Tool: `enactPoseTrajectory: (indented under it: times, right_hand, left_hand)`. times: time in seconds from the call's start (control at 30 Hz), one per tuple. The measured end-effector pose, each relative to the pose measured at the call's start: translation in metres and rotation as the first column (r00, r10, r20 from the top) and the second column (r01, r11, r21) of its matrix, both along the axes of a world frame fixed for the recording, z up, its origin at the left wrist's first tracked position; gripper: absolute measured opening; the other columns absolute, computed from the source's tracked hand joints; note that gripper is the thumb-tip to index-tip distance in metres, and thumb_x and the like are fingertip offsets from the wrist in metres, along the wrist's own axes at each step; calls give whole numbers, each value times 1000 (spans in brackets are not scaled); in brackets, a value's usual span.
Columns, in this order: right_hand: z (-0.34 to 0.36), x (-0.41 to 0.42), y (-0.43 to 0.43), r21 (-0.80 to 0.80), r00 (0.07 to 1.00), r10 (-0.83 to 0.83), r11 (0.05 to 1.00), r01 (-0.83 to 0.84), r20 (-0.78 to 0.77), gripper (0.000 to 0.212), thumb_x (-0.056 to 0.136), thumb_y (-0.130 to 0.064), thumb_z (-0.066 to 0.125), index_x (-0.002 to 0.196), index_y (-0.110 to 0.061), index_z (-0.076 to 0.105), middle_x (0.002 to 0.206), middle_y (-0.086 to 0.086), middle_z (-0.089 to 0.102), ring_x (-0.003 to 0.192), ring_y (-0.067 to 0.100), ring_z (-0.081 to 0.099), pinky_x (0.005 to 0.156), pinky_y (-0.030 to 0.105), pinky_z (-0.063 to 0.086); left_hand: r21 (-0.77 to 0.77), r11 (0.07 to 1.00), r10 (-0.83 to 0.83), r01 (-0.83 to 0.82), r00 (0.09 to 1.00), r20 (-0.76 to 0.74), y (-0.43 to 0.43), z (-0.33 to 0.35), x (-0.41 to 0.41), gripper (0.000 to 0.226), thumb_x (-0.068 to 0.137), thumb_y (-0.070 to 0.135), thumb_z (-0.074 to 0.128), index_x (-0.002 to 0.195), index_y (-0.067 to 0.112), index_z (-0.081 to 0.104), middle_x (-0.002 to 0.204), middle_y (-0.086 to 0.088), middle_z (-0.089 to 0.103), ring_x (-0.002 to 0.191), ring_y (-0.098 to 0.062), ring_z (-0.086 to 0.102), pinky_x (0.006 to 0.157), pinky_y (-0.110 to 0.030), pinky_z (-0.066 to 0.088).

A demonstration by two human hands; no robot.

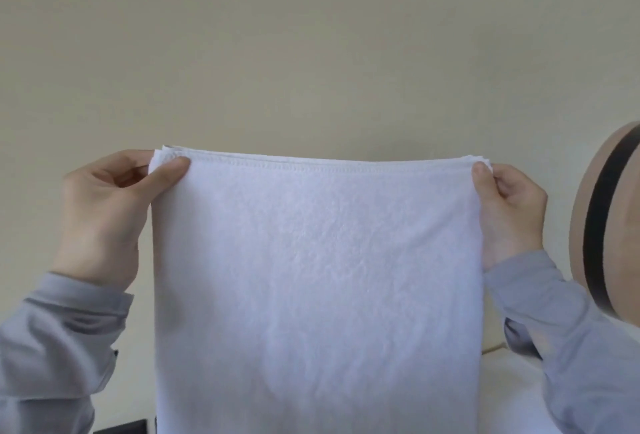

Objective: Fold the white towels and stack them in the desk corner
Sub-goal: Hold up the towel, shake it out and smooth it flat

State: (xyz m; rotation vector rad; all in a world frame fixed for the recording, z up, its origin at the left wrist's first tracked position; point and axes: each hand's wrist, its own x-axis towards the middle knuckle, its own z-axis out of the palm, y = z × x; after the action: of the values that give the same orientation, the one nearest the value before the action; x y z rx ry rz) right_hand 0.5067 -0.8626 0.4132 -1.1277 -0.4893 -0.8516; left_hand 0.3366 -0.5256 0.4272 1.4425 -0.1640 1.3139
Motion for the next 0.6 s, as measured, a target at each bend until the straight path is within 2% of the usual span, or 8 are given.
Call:
enactPoseTrajectory:
  times: [0.13,0.4,0.53,0.6]
  right_hand:
    - [2,-2,6,-3,1000,7,1000,-7,31,21,89,-20,58,68,-18,58,76,8,49,74,18,43,67,32,36]
    - [1,32,-18,41,997,48,998,-51,53,24,89,-19,57,65,-23,53,69,1,43,70,15,37,64,28,31]
    - [1,62,-47,47,995,94,994,-96,42,28,87,-19,58,61,-24,50,61,-8,38,62,6,33,57,24,28]
    - [5,80,-64,22,993,108,994,-110,44,28,88,-19,58,61,-23,48,62,-6,37,62,7,32,58,26,28]
  left_hand:
    - [-31,999,7,-6,1000,24,-1,-4,-3,16,68,34,78,76,22,72,81,2,70,79,-18,62,78,-30,50]
    - [-8,997,73,-73,997,17,-40,5,10,14,66,34,80,71,24,71,74,11,69,76,-14,61,74,-24,51]
    - [-9,991,133,-133,991,21,-81,5,23,16,65,35,80,72,23,72,72,10,69,75,-16,60,74,-29,49]
    - [-11,989,149,-148,989,24,-106,4,31,15,66,34,80,72,22,72,72,8,69,75,-18,60,74,-30,48]
